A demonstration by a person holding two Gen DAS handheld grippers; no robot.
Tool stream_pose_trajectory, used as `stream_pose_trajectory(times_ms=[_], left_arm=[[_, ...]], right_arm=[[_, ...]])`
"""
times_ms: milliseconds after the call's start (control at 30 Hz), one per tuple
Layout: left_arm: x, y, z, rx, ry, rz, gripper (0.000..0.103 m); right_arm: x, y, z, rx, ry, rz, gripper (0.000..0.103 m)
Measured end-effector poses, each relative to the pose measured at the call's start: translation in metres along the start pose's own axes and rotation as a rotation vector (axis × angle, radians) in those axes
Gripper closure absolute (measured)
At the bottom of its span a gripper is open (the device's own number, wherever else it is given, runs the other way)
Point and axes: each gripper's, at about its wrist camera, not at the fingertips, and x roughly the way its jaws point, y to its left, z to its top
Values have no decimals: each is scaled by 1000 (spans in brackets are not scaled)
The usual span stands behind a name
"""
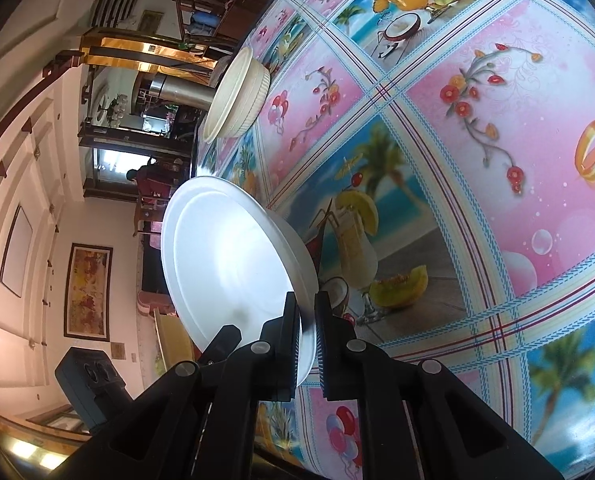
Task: Organize plates and bowls
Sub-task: 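Carry the white bowl toward the plate stack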
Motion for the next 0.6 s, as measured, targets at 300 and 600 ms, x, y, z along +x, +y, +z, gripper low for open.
stream_pose_trajectory(times_ms=[300, 600], left_arm=[[-7, 9, -8, -6, -10, 3, 91], [-27, 14, -9, -17, -41, -20, 91]], right_arm=[[15, 9, -8, -22, 10, -11, 94], [14, 19, -15, -36, 3, -12, 95]])
